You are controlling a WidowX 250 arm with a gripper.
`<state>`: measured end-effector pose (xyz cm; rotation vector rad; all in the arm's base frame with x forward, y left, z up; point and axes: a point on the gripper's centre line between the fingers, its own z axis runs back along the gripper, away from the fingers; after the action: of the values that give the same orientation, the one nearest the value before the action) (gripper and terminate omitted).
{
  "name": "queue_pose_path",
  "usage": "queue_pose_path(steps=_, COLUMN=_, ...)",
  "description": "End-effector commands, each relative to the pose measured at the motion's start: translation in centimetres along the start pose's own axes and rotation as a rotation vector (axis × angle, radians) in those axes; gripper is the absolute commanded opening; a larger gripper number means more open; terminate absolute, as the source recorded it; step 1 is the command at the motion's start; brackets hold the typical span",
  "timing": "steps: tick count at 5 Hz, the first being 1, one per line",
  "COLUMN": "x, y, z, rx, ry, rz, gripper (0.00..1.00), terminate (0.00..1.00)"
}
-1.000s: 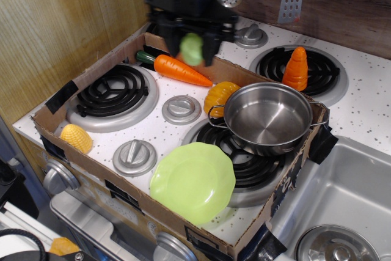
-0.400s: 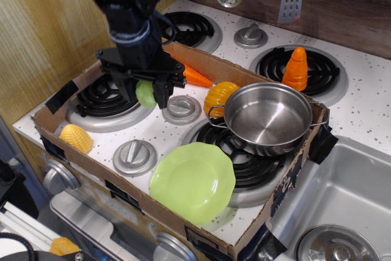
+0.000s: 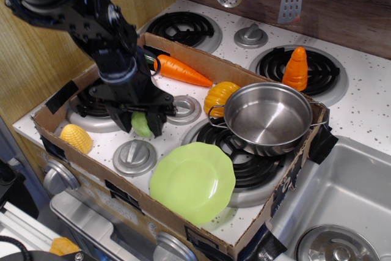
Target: Take broccoli out of pan
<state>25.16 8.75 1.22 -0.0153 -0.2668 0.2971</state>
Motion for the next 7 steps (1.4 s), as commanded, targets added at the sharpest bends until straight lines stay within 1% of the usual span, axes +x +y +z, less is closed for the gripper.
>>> queue_pose_path(steps=1, x=0.7, y=-0.6, z=0.3, rx=-0.009, ry=-0.029, rz=-0.034, gripper=0.0, terminate=0.0)
queue_pose_path(steps=2, x=1.2, y=-1.0, z=1.3, rx=-0.002, ry=-0.028, rz=-0.079, gripper=1.0, terminate=0.0)
queue_pose_path(steps=3, x=2.2, y=-2.1, z=2.9, rx=0.054, ry=-0.016, rz=-0.099, gripper=1.0, terminate=0.0)
queue_pose_path(steps=5, x=3.9, y=-4.2, z=6.2, rx=0.127, ry=-0.041, rz=-0.101, gripper=1.0, terminate=0.0)
queue_pose_path(steps=6, x=4.2, y=-4.4, z=6.5, rx=0.106, ry=-0.059, rz=-0.145, gripper=1.0, terminate=0.0)
queue_pose_path(steps=7, x=4.2, y=-4.4, z=6.5, rx=0.106, ry=-0.059, rz=-0.145, gripper=1.0, terminate=0.0)
